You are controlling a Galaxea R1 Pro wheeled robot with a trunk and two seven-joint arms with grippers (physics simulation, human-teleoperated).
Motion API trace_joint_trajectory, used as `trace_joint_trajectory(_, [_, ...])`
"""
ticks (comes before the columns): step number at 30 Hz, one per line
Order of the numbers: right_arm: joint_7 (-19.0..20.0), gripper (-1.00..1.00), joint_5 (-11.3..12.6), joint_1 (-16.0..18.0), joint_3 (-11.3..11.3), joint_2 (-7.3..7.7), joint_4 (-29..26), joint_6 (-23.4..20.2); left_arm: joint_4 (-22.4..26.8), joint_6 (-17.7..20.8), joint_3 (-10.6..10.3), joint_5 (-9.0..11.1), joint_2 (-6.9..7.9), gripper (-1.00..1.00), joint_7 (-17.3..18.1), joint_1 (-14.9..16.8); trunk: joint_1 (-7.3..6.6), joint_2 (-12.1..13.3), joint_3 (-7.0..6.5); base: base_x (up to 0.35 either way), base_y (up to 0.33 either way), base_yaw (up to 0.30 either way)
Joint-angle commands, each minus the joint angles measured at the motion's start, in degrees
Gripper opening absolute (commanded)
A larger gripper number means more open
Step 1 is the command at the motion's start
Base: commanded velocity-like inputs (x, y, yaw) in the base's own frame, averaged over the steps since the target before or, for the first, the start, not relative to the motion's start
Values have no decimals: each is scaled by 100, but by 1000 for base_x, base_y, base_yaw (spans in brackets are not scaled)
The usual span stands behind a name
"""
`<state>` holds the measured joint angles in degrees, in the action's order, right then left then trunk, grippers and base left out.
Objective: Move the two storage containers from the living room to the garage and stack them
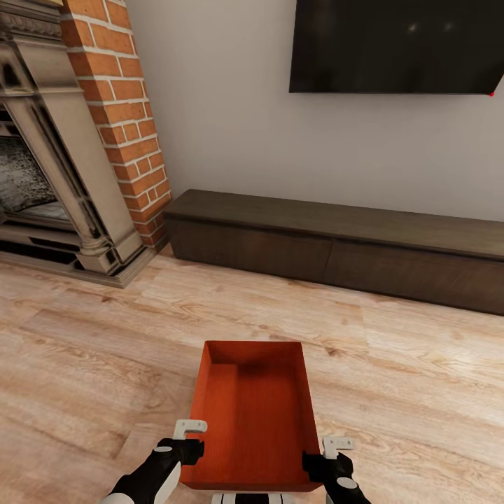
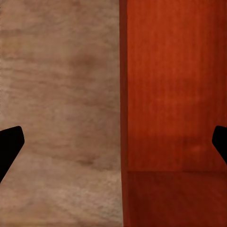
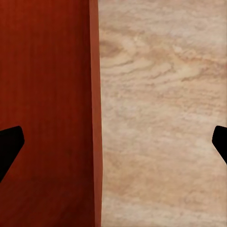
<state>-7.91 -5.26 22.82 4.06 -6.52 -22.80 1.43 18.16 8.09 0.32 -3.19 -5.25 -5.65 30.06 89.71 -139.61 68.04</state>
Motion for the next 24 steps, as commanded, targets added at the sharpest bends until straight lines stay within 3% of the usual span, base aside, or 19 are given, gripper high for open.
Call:
trace_joint_trajectory(1, [0, 100, -55, 3, 42, -7, 3, 15, 12, 35, 3, -33, -2, 100, -15, -1, -1, -2, 4, 0, 0, 0])
trace_joint_trajectory(4, [0, 100, -55, 3, 42, -7, 3, 15, 12, 35, 2, -33, -2, 100, -15, -1, -1, -2, 4, 0, 0, 0])
trace_joint_trajectory(5, [0, -100, -55, 3, 42, -7, 3, 15, 12, 35, 3, -33, -2, 100, -15, -1, -1, -2, 4, 0, 0, 0])
trace_joint_trajectory(6, [0, -100, -55, 3, 42, -7, 3, 15, 10, 36, 3, -28, -2, -100, -18, -1, -1, -2, 4, 0, 0, 0])
trace_joint_trajectory(24, [0, -100, -38, 3, 42, -7, 3, 15, 3, 30, 3, -43, -2, -100, -33, -1, -1, -2, 4, 0, 0, 0])
